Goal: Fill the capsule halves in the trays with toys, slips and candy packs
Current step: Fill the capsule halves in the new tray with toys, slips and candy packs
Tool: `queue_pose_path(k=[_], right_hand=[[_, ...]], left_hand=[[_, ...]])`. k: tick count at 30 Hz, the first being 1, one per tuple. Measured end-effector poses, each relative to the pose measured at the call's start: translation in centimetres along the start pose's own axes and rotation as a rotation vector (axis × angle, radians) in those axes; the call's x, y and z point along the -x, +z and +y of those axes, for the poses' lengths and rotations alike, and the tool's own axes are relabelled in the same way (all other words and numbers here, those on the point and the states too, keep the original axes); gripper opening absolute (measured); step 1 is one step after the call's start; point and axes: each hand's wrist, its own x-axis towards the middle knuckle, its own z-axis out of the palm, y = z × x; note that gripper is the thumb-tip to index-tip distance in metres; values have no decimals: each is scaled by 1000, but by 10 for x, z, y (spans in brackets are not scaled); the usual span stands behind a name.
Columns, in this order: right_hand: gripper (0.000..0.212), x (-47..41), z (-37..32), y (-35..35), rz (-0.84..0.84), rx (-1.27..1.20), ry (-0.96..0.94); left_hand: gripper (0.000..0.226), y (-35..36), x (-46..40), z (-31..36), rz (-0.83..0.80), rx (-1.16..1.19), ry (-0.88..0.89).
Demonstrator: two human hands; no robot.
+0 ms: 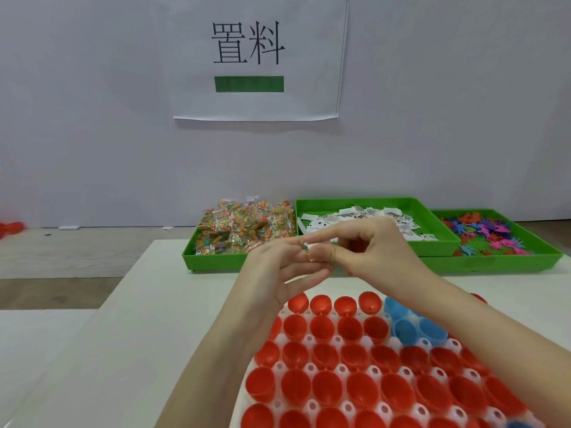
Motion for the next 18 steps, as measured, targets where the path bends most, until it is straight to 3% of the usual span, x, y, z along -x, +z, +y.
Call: queue_pose_path(k=[3, 6, 10, 14, 16, 18], right_hand=[[12, 2, -3, 2, -5, -49, 16], [20, 3, -5, -2, -63, -119, 56], [29, 5, -12, -6, -165, -175, 83], [29, 1, -16, -10, -57, -488, 207], [39, -1, -18, -14, -64, -617, 246], [53, -2, -22, -15, -73, -589, 220]], left_hand=[[26, -1, 1, 1, -30, 3, -14], [20, 1, 4, 1, -77, -54, 44], [15, -2, 2, -1, 4, -43, 80], [15, -5, 1, -1, 92, -110, 133], [16, -6, 2, 0, 100, -167, 179], [16, -6, 3, 1, 78, -234, 220]])
